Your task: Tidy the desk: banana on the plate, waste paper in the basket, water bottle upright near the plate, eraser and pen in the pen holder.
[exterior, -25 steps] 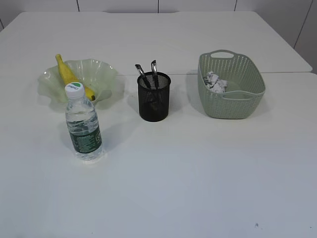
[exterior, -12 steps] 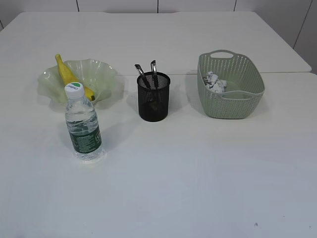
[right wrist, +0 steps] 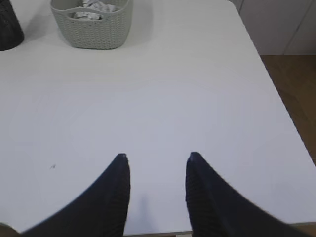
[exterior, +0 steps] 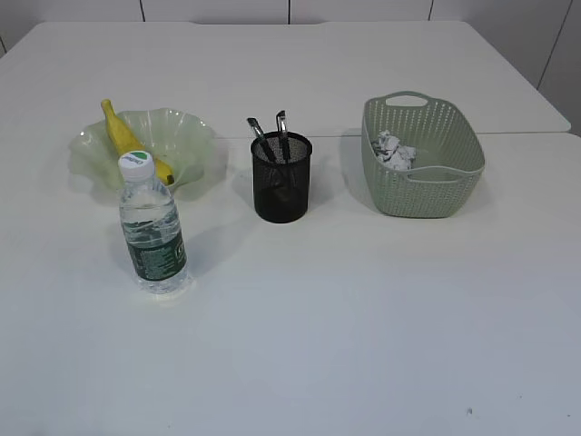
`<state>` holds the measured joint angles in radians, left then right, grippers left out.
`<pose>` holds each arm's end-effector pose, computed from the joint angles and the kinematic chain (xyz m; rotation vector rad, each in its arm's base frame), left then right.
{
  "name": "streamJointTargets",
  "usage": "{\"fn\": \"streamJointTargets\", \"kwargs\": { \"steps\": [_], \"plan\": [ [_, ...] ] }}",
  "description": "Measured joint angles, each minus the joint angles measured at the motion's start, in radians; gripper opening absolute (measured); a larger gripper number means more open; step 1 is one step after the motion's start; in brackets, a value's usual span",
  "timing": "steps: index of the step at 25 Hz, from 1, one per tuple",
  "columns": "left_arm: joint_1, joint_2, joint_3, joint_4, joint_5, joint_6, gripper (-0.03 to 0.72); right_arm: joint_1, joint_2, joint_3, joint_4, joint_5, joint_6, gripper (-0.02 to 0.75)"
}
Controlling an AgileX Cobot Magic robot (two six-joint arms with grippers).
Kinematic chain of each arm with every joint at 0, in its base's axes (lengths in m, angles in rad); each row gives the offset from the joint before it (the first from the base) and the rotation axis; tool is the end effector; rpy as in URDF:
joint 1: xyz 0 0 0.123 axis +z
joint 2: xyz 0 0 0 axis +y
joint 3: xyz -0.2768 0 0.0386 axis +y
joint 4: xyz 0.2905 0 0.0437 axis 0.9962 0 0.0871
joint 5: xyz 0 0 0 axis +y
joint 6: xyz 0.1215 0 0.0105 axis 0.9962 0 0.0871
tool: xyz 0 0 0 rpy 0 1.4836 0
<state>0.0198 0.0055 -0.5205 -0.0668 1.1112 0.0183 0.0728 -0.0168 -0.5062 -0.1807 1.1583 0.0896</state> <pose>0.0611 -0.0061 0.2849 0.0042 2.0784 -0.0571 0.0567 -0.0160 0.2777 0.0393 2.1066 -0.1212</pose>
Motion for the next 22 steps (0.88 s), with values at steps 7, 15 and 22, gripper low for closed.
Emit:
{"fn": "streamJointTargets", "kwargs": {
  "steps": [7,15,22],
  "plan": [
    [0.000,0.000,0.000,0.000,0.000,0.000,0.341,-0.049,0.000,0.000,0.000,0.000,0.000,0.286],
    [0.000,0.000,0.000,0.000,0.000,0.000,0.330,-0.049,0.000,0.000,0.012,0.000,-0.004,0.286],
    [0.000,0.000,0.000,0.004,0.000,0.000,0.328,-0.049,0.000,0.000,0.143,-0.001,-0.170,0.286]
  ]
}}
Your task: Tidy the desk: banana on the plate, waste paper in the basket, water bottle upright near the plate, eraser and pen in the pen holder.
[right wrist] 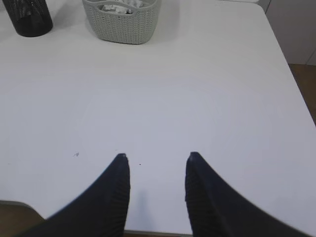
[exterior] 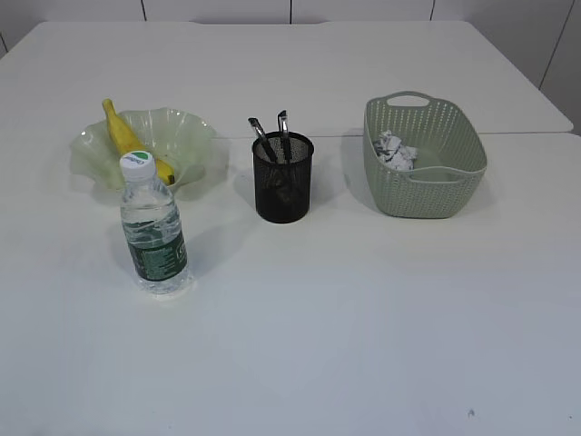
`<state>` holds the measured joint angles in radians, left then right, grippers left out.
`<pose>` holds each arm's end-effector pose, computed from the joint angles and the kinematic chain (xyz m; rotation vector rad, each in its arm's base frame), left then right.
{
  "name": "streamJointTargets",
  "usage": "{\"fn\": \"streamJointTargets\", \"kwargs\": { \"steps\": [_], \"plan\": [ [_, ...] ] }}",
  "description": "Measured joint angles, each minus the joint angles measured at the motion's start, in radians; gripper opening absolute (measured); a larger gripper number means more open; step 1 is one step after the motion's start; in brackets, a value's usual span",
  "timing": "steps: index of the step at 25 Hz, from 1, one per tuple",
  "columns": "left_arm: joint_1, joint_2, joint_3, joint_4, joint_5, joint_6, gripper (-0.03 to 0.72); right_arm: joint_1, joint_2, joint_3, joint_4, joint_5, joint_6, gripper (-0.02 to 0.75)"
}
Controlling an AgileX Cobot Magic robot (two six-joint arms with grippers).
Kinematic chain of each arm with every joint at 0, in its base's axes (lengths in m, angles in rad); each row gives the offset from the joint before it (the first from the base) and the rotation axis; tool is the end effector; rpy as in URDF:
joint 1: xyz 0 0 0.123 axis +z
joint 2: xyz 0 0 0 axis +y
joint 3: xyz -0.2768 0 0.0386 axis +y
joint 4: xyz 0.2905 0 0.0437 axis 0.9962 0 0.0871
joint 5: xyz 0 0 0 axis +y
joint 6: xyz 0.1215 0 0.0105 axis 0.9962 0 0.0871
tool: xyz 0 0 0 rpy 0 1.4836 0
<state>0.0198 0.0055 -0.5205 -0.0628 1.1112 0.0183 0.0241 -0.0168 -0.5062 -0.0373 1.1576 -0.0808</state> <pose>0.0611 -0.0057 0.2849 0.0038 2.0785 -0.0523 0.0565 -0.0028 0.2764 -0.1066 2.1159 -0.0788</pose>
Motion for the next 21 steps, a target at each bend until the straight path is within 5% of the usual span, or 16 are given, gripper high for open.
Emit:
{"fn": "streamJointTargets", "kwargs": {
  "steps": [21],
  "plan": [
    [0.000,0.000,0.000,0.016,0.000,0.000,0.272,0.000,0.000,0.000,0.018,-0.002,-0.032,0.286]
  ]
}}
